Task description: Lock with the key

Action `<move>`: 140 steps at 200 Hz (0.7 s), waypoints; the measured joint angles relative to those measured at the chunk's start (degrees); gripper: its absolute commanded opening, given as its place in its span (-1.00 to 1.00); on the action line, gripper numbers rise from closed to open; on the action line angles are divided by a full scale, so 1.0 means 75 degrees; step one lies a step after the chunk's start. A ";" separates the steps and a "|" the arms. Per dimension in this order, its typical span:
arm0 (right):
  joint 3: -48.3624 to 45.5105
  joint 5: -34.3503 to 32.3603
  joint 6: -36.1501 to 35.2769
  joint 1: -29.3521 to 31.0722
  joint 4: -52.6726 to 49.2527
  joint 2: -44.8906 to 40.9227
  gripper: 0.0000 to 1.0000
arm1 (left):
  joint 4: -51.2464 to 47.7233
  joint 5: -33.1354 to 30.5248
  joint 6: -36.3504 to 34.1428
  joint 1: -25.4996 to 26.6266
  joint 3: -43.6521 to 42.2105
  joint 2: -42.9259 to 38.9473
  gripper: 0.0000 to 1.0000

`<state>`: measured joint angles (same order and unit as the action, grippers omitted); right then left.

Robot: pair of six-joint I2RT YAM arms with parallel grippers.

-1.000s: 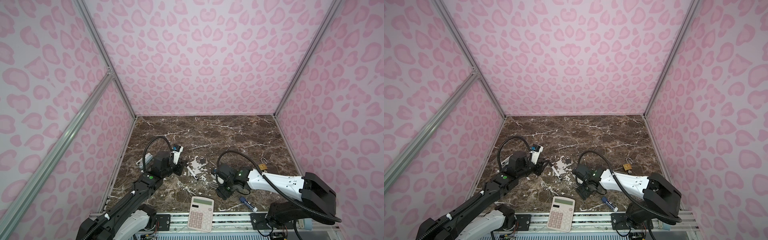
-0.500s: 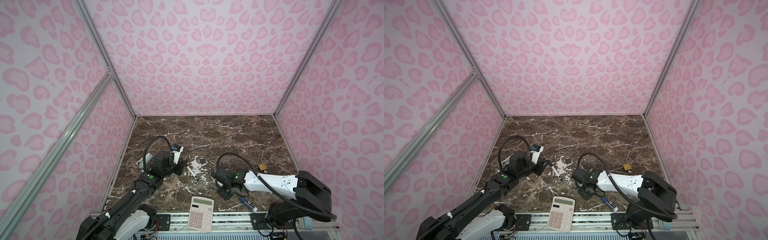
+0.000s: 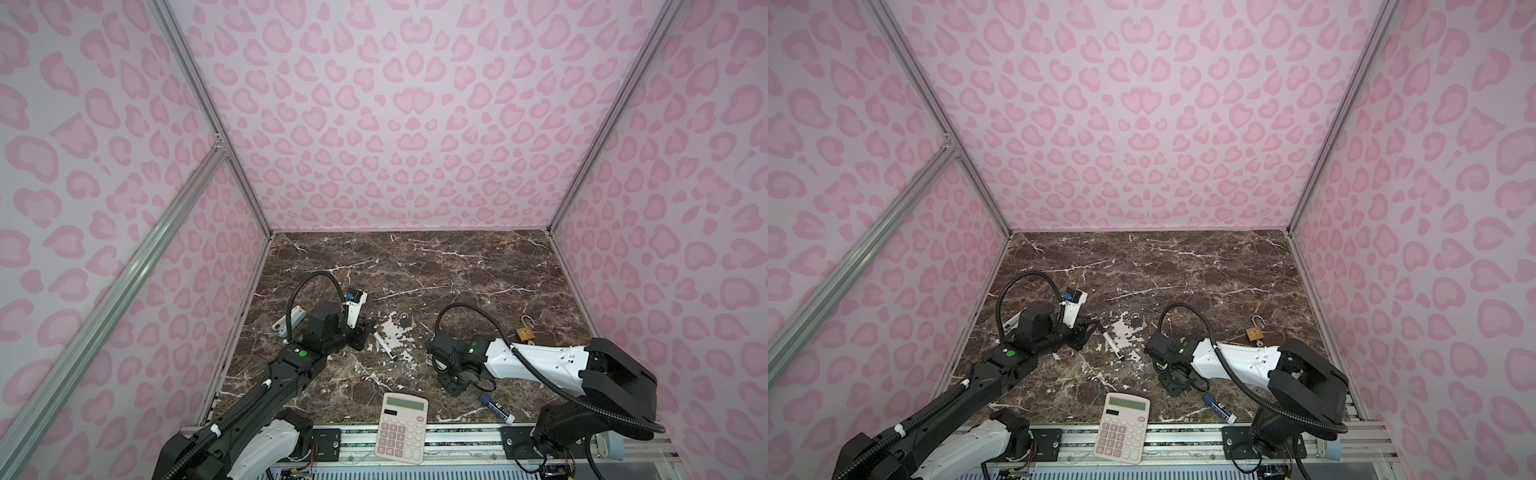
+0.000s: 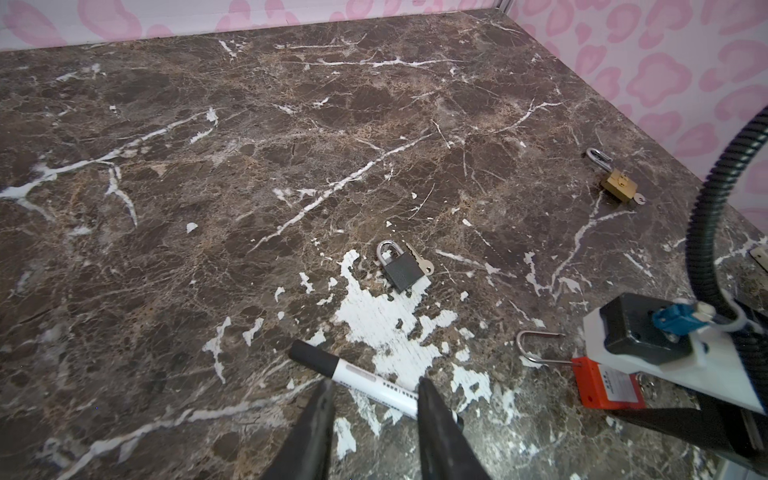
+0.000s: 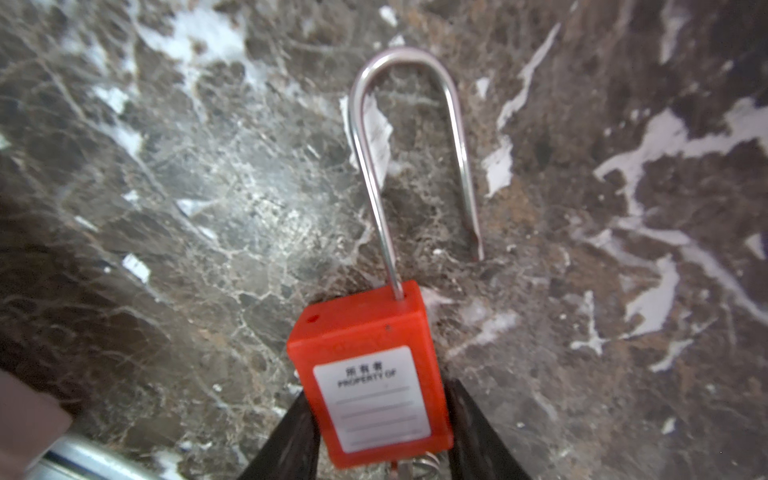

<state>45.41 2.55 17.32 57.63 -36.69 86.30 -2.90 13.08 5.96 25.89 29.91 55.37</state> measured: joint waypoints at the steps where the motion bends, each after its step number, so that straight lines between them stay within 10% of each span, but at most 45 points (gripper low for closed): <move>1: 0.0003 0.0000 0.0000 0.0000 0.0000 0.0000 -0.25 | 0.0000 0.0000 0.0000 0.0000 0.0000 0.0000 -0.29; 140: 0.2259 0.0516 -0.1145 -0.1597 0.0323 -0.0723 -0.42 | -0.0189 0.1125 0.1714 0.0050 0.0857 0.0087 -0.29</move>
<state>62.35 6.42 8.73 45.65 -34.26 80.88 -4.32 21.52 18.81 26.26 36.34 56.03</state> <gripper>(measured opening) 0.364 0.354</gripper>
